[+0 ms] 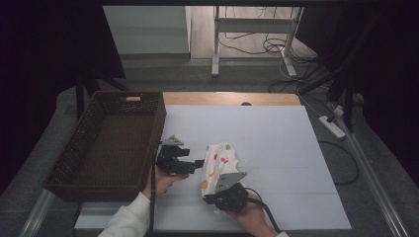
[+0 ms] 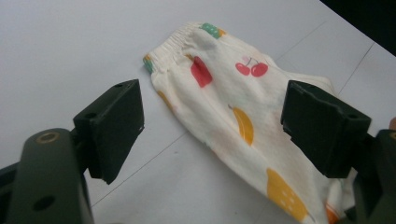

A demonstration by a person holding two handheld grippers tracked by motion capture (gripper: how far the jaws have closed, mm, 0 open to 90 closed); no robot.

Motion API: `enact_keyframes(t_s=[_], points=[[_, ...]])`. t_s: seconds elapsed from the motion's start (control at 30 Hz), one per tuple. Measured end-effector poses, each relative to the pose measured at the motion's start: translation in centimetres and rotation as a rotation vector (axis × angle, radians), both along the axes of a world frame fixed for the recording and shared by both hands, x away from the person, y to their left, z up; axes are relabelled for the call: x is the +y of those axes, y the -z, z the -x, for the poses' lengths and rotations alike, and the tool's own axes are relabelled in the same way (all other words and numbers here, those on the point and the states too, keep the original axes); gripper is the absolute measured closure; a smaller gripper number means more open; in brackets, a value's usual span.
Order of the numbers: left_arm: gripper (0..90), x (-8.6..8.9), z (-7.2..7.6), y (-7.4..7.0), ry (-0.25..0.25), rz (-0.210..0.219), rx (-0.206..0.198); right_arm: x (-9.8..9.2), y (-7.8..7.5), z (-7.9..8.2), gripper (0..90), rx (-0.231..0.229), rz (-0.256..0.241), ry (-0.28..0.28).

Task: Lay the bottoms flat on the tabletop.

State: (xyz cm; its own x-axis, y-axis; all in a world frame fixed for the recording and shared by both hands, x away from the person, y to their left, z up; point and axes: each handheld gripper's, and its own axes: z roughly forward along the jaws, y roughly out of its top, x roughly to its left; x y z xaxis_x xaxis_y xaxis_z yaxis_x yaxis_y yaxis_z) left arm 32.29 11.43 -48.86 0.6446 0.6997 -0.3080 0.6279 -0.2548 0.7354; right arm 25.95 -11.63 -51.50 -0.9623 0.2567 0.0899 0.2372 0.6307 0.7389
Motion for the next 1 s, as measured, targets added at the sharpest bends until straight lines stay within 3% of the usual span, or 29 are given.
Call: enact_keyframes(t_s=[0.3, 0.57, 0.8, 1.0], points=[[20.4, 0.1, -0.1, 0.1, -0.002, -0.001, 0.001, 1.8, 0.7, 0.9, 87.9, 0.018, 0.028, -0.061], [20.4, 0.2, -0.1, 0.2, -0.006, -0.004, 0.005, 2.0, 1.2, 0.9, 86.6, 0.027, 0.046, -0.069], [20.3, 0.1, -0.2, 0.3, -0.007, -0.006, 0.007, 0.8, -0.1, 1.0, 67.8, 0.007, -0.015, -0.028], [20.4, 0.1, -0.2, 0.3, -0.012, -0.011, 0.001, -1.6, -2.4, 0.9, 52.5, -0.057, -0.086, 0.064]])
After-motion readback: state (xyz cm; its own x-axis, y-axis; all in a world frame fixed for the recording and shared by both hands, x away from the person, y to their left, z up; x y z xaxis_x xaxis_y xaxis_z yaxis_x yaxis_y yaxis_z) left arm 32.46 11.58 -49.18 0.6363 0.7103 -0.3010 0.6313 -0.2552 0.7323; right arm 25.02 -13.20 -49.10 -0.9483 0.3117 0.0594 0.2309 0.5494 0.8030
